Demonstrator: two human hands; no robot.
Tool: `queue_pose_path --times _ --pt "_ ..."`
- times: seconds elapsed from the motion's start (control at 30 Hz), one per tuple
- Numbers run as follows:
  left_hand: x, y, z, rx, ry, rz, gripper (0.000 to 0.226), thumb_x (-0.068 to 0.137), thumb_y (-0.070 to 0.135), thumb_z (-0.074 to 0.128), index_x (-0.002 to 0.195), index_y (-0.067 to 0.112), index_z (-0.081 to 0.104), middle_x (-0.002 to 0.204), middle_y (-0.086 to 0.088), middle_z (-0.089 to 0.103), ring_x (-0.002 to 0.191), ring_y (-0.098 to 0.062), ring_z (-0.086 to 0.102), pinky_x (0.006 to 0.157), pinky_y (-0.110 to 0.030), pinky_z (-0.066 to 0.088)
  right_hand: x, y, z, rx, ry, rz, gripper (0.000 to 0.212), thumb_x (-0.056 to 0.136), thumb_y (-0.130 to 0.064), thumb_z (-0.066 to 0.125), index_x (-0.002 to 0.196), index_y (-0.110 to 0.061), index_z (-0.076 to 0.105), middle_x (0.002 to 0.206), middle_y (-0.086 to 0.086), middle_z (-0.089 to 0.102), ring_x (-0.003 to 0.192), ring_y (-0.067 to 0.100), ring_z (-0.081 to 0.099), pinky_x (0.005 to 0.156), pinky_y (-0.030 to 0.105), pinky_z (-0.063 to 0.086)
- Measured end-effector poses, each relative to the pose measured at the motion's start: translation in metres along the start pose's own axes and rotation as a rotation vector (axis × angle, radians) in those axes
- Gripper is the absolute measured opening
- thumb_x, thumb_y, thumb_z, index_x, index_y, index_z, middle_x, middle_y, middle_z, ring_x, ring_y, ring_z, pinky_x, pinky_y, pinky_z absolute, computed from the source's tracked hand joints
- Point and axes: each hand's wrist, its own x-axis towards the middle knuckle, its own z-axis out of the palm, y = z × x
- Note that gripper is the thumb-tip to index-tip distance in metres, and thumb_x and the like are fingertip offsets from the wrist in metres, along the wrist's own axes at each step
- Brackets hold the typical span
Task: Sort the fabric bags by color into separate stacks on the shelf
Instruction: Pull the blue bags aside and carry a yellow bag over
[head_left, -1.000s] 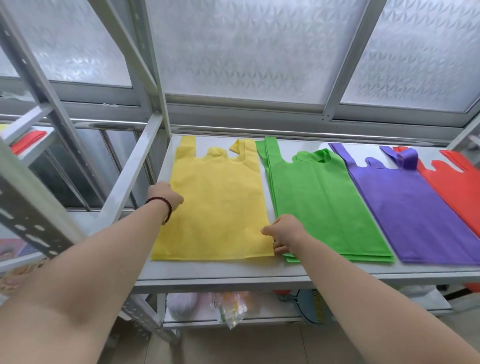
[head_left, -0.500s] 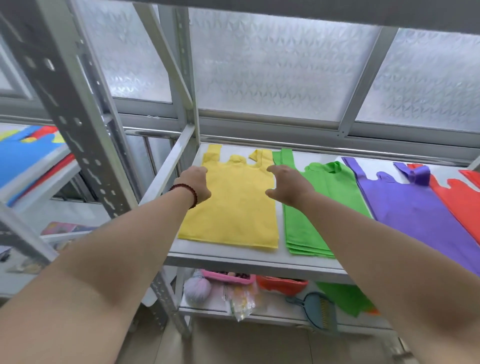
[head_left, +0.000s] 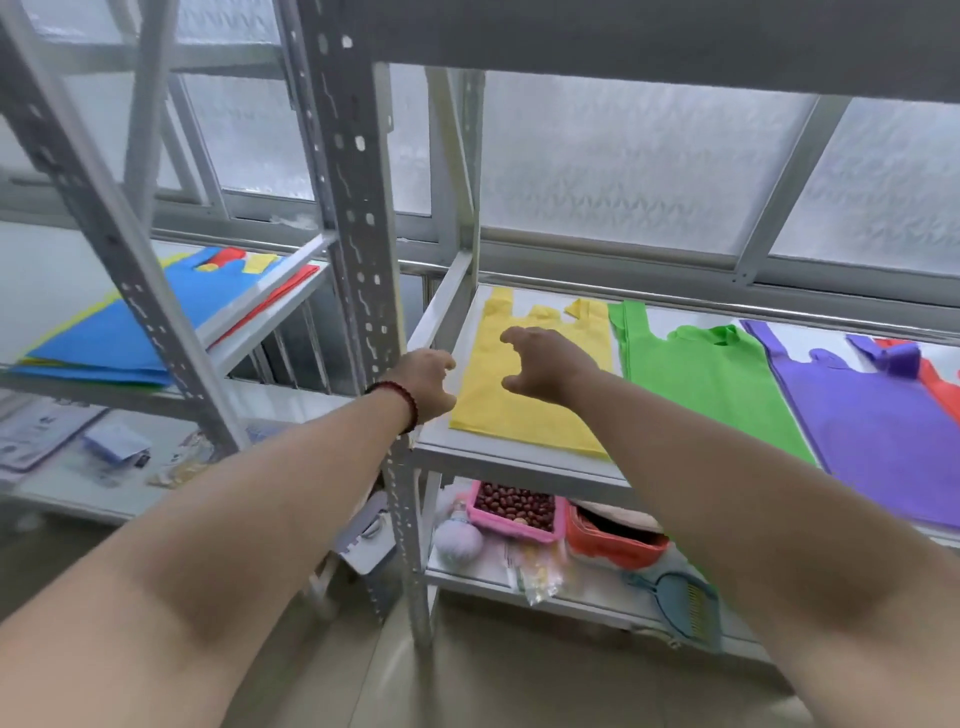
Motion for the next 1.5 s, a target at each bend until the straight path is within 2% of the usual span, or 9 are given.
queue_pose_path --times 0.17,0.3,0.53,0.7,0.83,0.97,1.03,1.1,1.5 --pt "-0.064 -0.039 -0.020 -0.008 0.011 -0.014 0.046 0.080 0.016 0.066 0.124 0.007 0.055 0.120 -0.012 0.060 0.108 -0.026 0.056 0.094 -0.032 0.046 -0.022 -0.069 0.015 0.031 -0.016 -0.076 0.053 0.084 -0.023 0.063 0.134 -0.014 0.046 0.128 0.010 0.058 0.119 0.027 0.053 0.096 0.042 0.047" --pt "-0.113 -0.084 -0.050 0.027 0.080 -0.082 0.049 0.083 0.019 0.065 0.129 0.007 0.051 0.127 -0.012 0.055 0.116 -0.025 0.053 0.097 -0.031 0.043 -0.030 -0.133 0.022 0.059 -0.039 -0.166 0.055 0.083 -0.022 0.064 0.135 -0.018 0.046 0.125 0.010 0.060 0.116 0.029 0.056 0.095 0.042 0.049" --pt "-0.183 -0.181 -0.098 0.036 0.171 -0.282 0.041 0.083 0.019 0.062 0.122 0.008 0.056 0.124 -0.012 0.058 0.113 -0.026 0.054 0.095 -0.032 0.044 -0.030 -0.244 0.042 0.149 -0.056 -0.341 0.054 0.085 -0.022 0.065 0.135 -0.018 0.045 0.127 0.010 0.060 0.113 0.026 0.058 0.096 0.039 0.050" --pt "-0.205 -0.244 -0.122 -0.019 0.200 -0.437 0.052 0.084 0.023 0.061 0.132 0.007 0.049 0.132 -0.013 0.053 0.121 -0.026 0.050 0.100 -0.032 0.039 -0.002 -0.312 0.061 0.151 -0.108 -0.443 0.054 0.084 -0.022 0.066 0.135 -0.018 0.047 0.128 0.009 0.059 0.113 0.026 0.059 0.096 0.039 0.050" --pt "-0.198 -0.297 -0.137 -0.039 0.213 -0.519 0.054 0.083 0.025 0.061 0.133 0.010 0.048 0.131 -0.010 0.052 0.119 -0.025 0.051 0.101 -0.034 0.041 0.042 -0.362 0.076 0.124 -0.117 -0.489 0.058 0.084 -0.027 0.066 0.137 -0.018 0.044 0.127 0.010 0.059 0.112 0.027 0.058 0.095 0.039 0.050" --pt "-0.174 -0.357 -0.148 -0.040 0.238 -0.594 0.046 0.081 0.020 0.059 0.125 0.009 0.054 0.124 -0.013 0.056 0.107 -0.025 0.058 0.091 -0.035 0.046 0.097 -0.410 0.097 0.132 -0.152 -0.532 0.057 0.086 -0.026 0.063 0.138 -0.017 0.043 0.130 0.009 0.057 0.117 0.026 0.054 0.096 0.035 0.047" --pt "-0.157 -0.387 -0.157 -0.037 0.254 -0.617 0.040 0.081 0.019 0.059 0.118 0.005 0.056 0.121 -0.015 0.058 0.109 -0.028 0.055 0.090 -0.034 0.044 0.129 -0.432 0.106 0.141 -0.164 -0.535 0.056 0.086 -0.025 0.063 0.138 -0.018 0.043 0.131 0.010 0.056 0.119 0.027 0.053 0.097 0.037 0.047" --pt "-0.138 -0.415 -0.168 -0.038 0.251 -0.619 0.043 0.082 0.020 0.060 0.123 0.007 0.055 0.125 -0.013 0.057 0.115 -0.026 0.053 0.094 -0.031 0.042 0.162 -0.452 0.113 0.158 -0.172 -0.530 0.055 0.085 -0.023 0.062 0.137 -0.018 0.045 0.130 0.011 0.056 0.118 0.027 0.053 0.096 0.038 0.047" --pt "-0.041 -0.561 -0.186 -0.222 0.211 -0.589 0.038 0.085 0.017 0.058 0.122 0.006 0.056 0.120 -0.013 0.060 0.110 -0.026 0.056 0.096 -0.032 0.046 0.292 -0.507 0.180 0.151 -0.233 -0.329 0.049 0.088 -0.022 0.058 0.134 -0.012 0.044 0.127 0.016 0.054 0.119 0.030 0.050 0.092 0.039 0.048"
